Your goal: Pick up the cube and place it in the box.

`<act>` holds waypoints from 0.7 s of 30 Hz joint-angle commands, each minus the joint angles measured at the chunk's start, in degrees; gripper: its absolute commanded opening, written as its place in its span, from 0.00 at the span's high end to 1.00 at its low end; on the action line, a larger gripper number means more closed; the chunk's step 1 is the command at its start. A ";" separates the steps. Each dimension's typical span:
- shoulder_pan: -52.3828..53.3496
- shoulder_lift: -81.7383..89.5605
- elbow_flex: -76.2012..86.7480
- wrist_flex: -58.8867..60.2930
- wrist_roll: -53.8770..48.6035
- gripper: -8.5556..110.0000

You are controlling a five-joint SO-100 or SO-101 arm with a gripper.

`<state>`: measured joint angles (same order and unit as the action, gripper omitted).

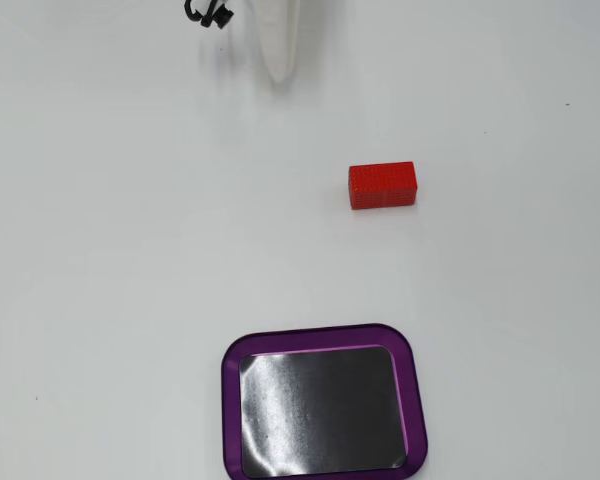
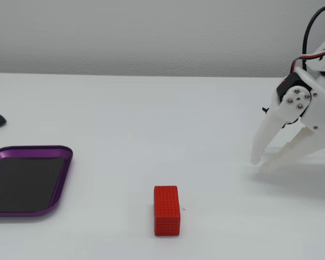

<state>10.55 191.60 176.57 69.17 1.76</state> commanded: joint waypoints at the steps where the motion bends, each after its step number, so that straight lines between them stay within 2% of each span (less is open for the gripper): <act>1: 0.35 4.31 0.35 -1.93 -0.09 0.93; 17: 0.35 4.31 0.35 -2.11 -0.53 0.93; 21: 0.97 4.31 -0.26 -6.24 -0.79 0.93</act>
<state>10.81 191.60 176.57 65.30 1.41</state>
